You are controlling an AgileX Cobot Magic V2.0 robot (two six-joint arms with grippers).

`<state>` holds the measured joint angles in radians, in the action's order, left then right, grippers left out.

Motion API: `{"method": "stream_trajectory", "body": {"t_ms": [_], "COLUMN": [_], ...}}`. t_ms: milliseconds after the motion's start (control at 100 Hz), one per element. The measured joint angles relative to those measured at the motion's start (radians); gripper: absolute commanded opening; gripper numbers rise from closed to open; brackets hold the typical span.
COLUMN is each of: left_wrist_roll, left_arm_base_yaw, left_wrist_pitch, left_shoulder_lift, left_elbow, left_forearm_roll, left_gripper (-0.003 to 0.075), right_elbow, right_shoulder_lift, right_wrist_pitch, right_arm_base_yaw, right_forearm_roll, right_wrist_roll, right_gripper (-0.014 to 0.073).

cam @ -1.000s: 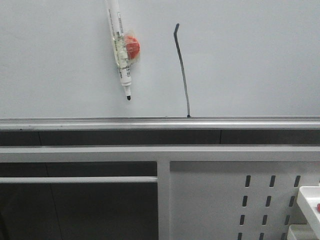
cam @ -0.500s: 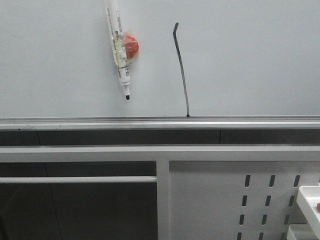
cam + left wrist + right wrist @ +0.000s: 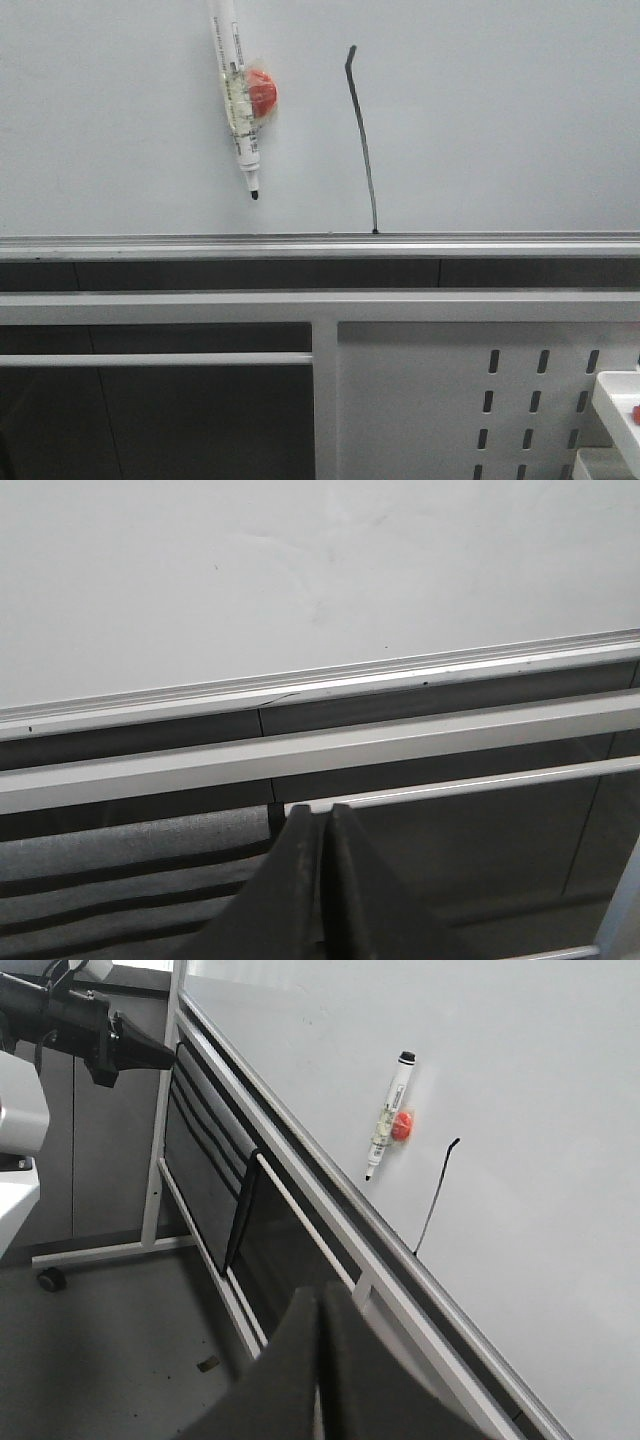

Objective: Write number 1 on whiteboard

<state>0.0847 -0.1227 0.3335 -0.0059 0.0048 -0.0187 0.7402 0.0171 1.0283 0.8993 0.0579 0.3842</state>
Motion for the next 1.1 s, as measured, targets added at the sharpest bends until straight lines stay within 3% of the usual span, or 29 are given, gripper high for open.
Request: {"method": "stream_trajectory", "body": {"t_ms": [170,290,440,620,830,1100], "left_wrist_roll": [0.0,0.0,0.0,-0.002,-0.002,-0.002], "left_arm_base_yaw": [0.0,0.0,0.0,0.0,0.0,0.0], "left_wrist_pitch": [0.0,0.0,0.0,0.0,0.0,0.0], "left_shoulder_lift": [0.0,0.0,0.0,0.0,0.0,0.0], "left_elbow": [0.0,0.0,0.0,0.0,0.0,0.0], "left_forearm_roll": [0.0,0.0,0.0,0.0,0.0,0.0], "left_gripper": [-0.002,-0.002,-0.002,-0.002,-0.002,-0.002], "right_elbow": [-0.105,-0.267,-0.51,-0.741,-0.748,-0.748], "right_shoulder_lift": [0.0,0.0,0.0,-0.014,-0.013,-0.011], "right_wrist_pitch": [-0.062,-0.288,-0.509,-0.74,-0.705,-0.699], "right_arm_base_yaw": [-0.01,-0.064,-0.225,-0.482,-0.72,-0.777], "right_forearm_roll": [-0.237,-0.359,-0.37,-0.253,-0.229,-0.227], "right_wrist_roll": [-0.014,-0.201,-0.494,-0.56,-0.564,-0.494], "right_gripper": [-0.005,-0.005,-0.005,-0.005,-0.005,-0.005]}}
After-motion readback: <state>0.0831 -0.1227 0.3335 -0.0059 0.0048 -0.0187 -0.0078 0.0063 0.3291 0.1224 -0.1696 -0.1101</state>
